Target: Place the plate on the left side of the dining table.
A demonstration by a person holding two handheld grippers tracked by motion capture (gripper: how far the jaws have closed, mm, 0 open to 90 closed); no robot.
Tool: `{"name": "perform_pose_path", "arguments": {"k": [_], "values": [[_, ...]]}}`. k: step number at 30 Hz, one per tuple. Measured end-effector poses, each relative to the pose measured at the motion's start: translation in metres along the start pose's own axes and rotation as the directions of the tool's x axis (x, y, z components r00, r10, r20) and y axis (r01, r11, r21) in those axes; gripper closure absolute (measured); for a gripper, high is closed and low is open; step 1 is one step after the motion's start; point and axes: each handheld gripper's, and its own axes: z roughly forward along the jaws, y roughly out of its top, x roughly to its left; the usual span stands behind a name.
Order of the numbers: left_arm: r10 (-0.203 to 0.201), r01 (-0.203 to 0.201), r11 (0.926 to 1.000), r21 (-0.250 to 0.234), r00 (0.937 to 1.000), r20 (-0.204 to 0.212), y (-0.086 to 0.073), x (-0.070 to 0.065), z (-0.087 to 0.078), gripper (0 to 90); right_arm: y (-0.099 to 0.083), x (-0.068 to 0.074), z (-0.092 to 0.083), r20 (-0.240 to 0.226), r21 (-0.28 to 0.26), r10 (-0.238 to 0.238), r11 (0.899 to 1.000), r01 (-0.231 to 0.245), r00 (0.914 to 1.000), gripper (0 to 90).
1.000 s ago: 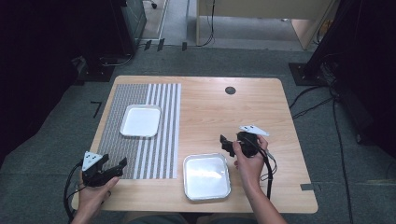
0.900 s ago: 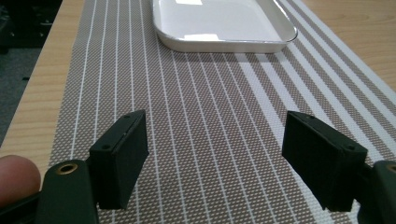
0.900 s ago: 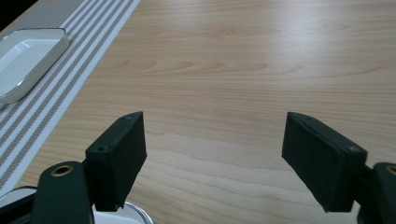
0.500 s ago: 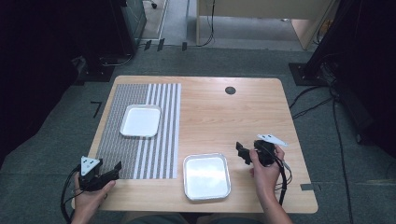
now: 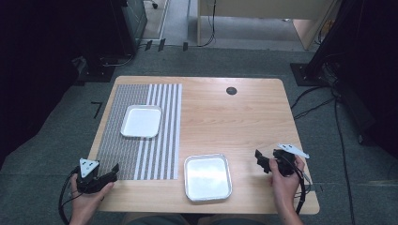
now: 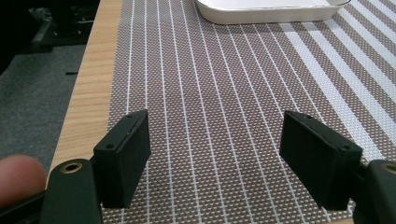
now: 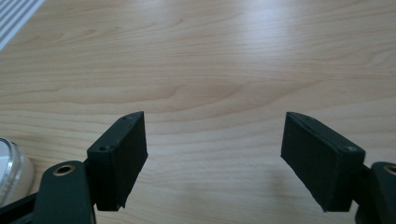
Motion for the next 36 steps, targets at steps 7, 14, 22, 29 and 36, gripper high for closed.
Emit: {"name": "perform_pose_path", "arguments": {"k": [7,14,22,29,36], "values": [[-0.007,0.007,1.0,0.005,1.0,-0.007,-0.001,0.005,-0.001,24.8,-0.01,-0.026,-0.011,0.037,0.002,0.006,1.0,-0.007,0.9993,22.7],[-0.022,0.022,0.9996,0.02,0.9997,-0.011,-0.002,0.009,-0.001,25.0,-0.019,-0.047,-0.021,0.071,0.008,0.006,1.0,-0.006,0.9975,22.8],[-0.023,0.023,0.9992,0.031,0.9996,-0.016,-0.003,0.011,0.0,27.4,-0.031,-0.063,-0.029,0.081,0.022,0.007,1.0,-0.009,0.9967,22.4],[-0.04,0.04,0.9985,0.037,0.9992,-0.009,-0.004,0.012,0.001,29.4,-0.039,-0.073,-0.036,0.098,0.028,0.014,0.999,-0.017,0.9951,22.3],[-0.018,0.018,0.9986,0.05,0.9998,-0.012,-0.004,0.009,0.003,29.6,-0.045,-0.073,-0.041,0.126,0.031,-0.041,0.999,0.037,0.9912,21.8]]}}
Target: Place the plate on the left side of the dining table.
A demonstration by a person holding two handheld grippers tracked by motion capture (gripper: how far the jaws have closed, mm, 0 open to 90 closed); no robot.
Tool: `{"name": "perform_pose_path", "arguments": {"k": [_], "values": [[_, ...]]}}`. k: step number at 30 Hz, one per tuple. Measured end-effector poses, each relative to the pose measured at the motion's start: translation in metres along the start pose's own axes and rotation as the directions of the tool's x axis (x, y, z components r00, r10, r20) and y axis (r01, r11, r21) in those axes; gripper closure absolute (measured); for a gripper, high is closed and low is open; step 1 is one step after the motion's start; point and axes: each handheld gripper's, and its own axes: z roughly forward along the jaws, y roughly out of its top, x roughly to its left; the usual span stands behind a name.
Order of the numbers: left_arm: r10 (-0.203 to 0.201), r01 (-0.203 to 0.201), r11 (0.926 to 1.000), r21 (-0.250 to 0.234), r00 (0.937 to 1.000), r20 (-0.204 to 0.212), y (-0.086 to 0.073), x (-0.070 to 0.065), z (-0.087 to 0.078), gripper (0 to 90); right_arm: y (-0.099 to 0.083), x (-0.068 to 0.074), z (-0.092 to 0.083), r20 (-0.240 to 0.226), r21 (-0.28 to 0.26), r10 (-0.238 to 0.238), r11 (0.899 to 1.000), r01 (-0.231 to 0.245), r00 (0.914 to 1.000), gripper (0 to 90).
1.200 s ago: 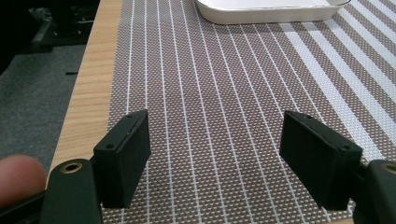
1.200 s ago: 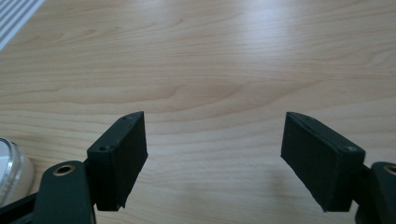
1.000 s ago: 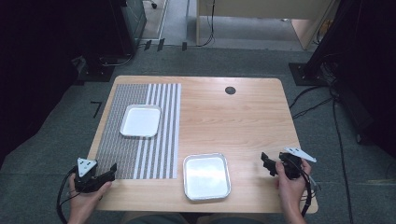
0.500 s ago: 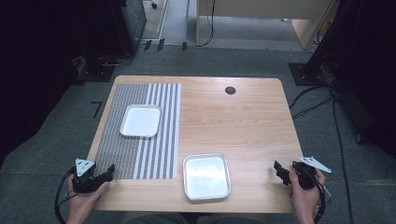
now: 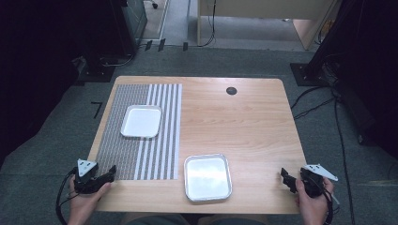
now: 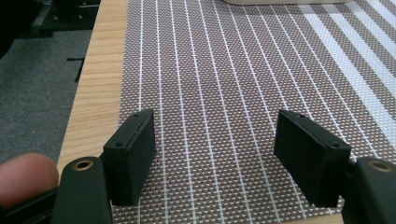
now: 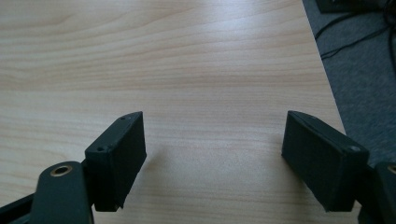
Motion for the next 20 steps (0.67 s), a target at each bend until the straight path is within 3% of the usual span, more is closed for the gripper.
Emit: {"name": "perform_pose_path", "arguments": {"k": [1,3,7,20], "values": [[-0.004,0.004,1.0,0.004,1.0,-0.001,-0.0001,0.0004,0.0006,29.6,-0.0035,0.0044,0.0005,0.031,0.002,-0.075,0.997,0.075,0.9967,20.9],[-0.003,0.003,1.0,0.006,1.0,-0.002,-0.0002,0.0006,0.0009,29.7,-0.004,0.0062,0.0006,0.042,0.008,-0.09,0.996,0.09,0.995,20.4],[0.02,-0.02,0.9996,0.022,0.9998,-0.008,-0.0007,-0.0017,0.0026,29.0,-0.005,0.0073,0.0001,0.048,0.012,-0.081,0.997,0.081,0.9956,17.3],[0.029,-0.03,0.9989,0.036,0.9994,0.021,0.0002,-0.0017,0.0041,20.9,-0.0052,0.0077,0.0002,0.048,0.02,-0.08,0.997,0.079,0.9956,14.1]]}}
